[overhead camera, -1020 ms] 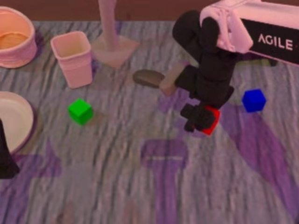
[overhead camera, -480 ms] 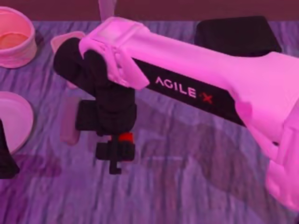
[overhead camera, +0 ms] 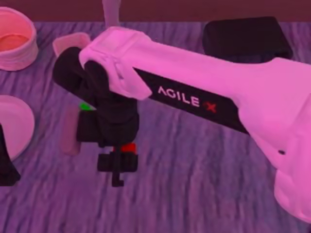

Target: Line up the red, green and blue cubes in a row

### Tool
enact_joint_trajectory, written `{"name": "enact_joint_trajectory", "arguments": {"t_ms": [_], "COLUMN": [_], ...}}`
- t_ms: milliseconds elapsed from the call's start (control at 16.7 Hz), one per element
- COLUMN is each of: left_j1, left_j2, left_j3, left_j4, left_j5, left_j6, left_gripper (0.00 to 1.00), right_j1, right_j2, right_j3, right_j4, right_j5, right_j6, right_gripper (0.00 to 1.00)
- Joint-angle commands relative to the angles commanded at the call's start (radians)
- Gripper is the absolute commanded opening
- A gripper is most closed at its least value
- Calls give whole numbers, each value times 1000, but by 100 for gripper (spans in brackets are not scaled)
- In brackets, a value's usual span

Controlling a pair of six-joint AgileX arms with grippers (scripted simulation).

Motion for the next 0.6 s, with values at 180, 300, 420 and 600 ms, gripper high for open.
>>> {"name": "enact_joint_trajectory", "arguments": {"t_ms": [180, 300, 420, 600], "left_j1": [0, 0, 0, 0], "left_j2": [0, 0, 0, 0], "left_j3": [0, 0, 0, 0], "left_j4": [0, 0, 0, 0], "left_j5": [0, 0, 0, 0], "left_j6": [0, 0, 0, 0], "left_gripper": [100, 100, 100, 100], "right_j1": [1, 5, 7, 7], "right_j2": [12, 20, 25, 26], "right_j3": [-102, -167, -194, -194], "right_j4": [117, 187, 216, 216], "right_j5": [0, 0, 0, 0], "right_j6": [0, -3, -5, -5], "right_gripper": [0, 0, 0, 0]}}
